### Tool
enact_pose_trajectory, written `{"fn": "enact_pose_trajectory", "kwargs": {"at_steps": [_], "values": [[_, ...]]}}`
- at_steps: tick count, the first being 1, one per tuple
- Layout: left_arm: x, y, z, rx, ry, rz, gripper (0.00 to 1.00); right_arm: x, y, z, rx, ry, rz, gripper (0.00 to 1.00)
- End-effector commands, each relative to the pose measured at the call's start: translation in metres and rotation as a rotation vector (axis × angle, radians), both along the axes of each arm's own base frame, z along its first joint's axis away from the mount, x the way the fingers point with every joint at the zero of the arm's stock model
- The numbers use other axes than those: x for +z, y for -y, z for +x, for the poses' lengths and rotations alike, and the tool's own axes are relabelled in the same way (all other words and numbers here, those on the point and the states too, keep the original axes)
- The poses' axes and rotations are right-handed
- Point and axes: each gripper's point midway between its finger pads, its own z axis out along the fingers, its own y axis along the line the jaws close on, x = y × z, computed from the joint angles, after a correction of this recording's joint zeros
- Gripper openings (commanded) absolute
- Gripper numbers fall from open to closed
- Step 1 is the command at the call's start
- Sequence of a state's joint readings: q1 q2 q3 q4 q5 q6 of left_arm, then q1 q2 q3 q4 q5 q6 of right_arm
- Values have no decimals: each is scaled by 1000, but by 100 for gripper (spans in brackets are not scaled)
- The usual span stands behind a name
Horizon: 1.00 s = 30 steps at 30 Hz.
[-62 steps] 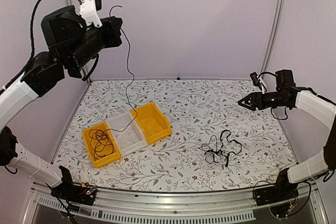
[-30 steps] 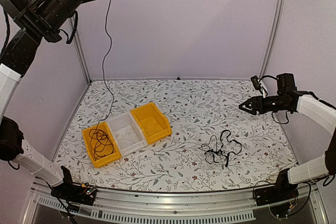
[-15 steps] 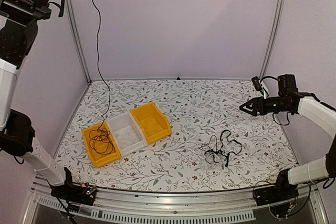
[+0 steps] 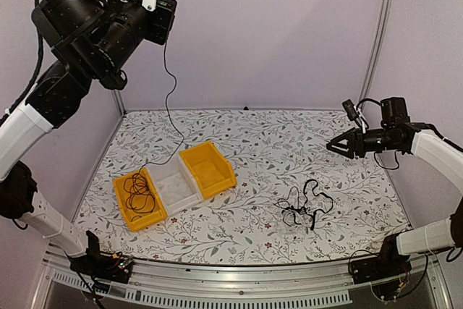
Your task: Untangle the cables
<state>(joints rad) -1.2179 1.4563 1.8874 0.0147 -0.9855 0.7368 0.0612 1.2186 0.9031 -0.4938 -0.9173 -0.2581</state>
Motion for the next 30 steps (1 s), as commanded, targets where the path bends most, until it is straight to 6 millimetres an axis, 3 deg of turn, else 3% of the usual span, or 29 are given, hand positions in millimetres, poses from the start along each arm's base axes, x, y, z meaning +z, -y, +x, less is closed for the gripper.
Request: {"fn": "enact_pose_trajectory", "kwargs": {"at_steps": [1,5,9,13,20,26,30], "values": [[-29,-94,-1,242,-105,-2,0,25,-17,0,104,86,25,58],[-48,-165,-20,386,-155,-33,0,22,-22,6,115,77,25,58],[-36,-221,-43,468,-150,-154,0,18,-26,10,119,63,30,58],[-12,-242,-54,448,-106,-237,0,15,-31,10,128,49,32,58],[28,-208,-42,417,-16,-133,0,12,-30,8,126,41,23,58],[76,-153,-25,384,85,5,0,7,-29,2,121,41,16,59],[97,-116,-15,321,139,30,0,6,-27,-1,114,49,6,59]]}}
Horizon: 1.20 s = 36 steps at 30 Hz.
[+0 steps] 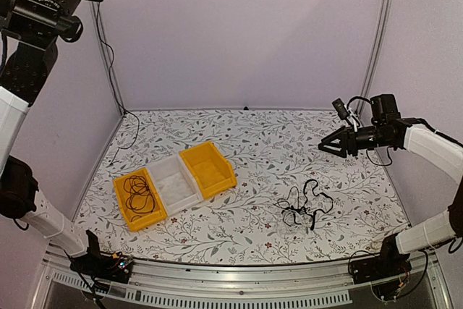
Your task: Untangle the cables
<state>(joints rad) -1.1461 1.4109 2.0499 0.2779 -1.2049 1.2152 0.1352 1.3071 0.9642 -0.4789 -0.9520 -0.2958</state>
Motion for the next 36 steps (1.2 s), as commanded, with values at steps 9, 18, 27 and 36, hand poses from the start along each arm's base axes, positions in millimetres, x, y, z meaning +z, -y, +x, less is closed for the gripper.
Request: {"fn": "enact_pose_trajectory", "kwargs": {"at_steps": [9,18,27,36], "values": [[-7,88,26,-133,61,150,0,-2,5,-11,-16,45,-30,60],[-83,77,57,-174,-111,7,0,-7,6,-12,-20,34,-39,60],[-174,63,67,-221,-277,-147,0,-16,6,-12,-23,13,-44,60],[-274,64,70,-250,-482,-194,0,-22,7,-16,-25,3,-51,60]]}}
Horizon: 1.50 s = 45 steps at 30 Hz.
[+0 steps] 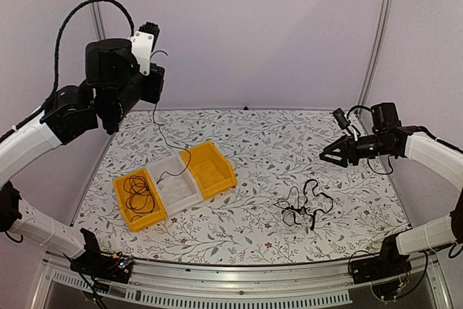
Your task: Untangle the cables
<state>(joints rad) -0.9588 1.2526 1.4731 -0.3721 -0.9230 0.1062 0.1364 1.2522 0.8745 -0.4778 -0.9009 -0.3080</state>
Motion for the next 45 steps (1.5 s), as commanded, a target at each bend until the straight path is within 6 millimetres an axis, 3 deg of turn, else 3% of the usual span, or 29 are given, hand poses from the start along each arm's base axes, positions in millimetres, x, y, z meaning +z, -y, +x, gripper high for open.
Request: {"fn": "enact_pose_trajectory", "kwargs": {"at_steps": [1,5,11,15,23,28,37,45], "values": [[-61,-1,1,-12,-142,-44,0,-1,0,-2,2,21,-7,60],[-92,-12,0,9,-202,-50,0,-4,2,-5,-1,17,-11,60],[-121,-33,-1,38,-263,-76,0,-6,2,-6,-1,15,-13,61],[-138,-20,1,-28,-300,-148,0,-7,2,-5,-2,12,-13,61],[-203,10,12,-41,-454,-276,0,-6,2,-3,-3,9,-17,61],[-244,1,20,95,-581,-304,0,-10,3,-6,-4,8,-29,61],[-303,-18,8,191,-784,-354,0,-12,4,-9,-6,13,-30,61],[-348,-2,-1,150,-942,-404,0,-13,4,-6,-6,10,-29,61]]}}
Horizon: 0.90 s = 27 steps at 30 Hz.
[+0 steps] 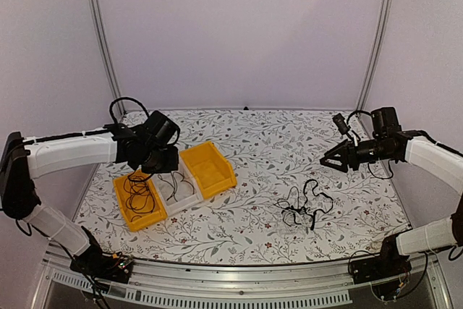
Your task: Untangle the cables
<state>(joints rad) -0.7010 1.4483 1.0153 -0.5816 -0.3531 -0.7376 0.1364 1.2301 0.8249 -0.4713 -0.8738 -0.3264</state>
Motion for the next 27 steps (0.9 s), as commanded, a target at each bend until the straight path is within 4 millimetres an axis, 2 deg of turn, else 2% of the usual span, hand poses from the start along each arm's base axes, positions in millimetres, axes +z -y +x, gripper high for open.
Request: {"fn": "enact_pose_trajectory", "kwargs": {"at_steps": [1,5,12,15,18,21,27], "values": [[-31,14,-7,-29,-112,-66,0,1,0,0,2,10,0,61],[-49,19,-6,-35,-168,-61,0,-1,0,-1,3,3,-2,61],[-78,18,-2,9,-276,-14,0,-2,1,-1,0,4,-6,61],[-83,24,1,-4,-298,-14,0,-2,1,-1,-2,5,-6,61],[-78,27,5,-1,-295,-16,0,-1,2,-1,-4,10,-6,61],[-65,24,6,17,-286,-13,8,0,4,-1,-9,15,-8,61],[-37,16,-10,65,-292,-49,34,2,4,0,-10,20,-9,61]]}}
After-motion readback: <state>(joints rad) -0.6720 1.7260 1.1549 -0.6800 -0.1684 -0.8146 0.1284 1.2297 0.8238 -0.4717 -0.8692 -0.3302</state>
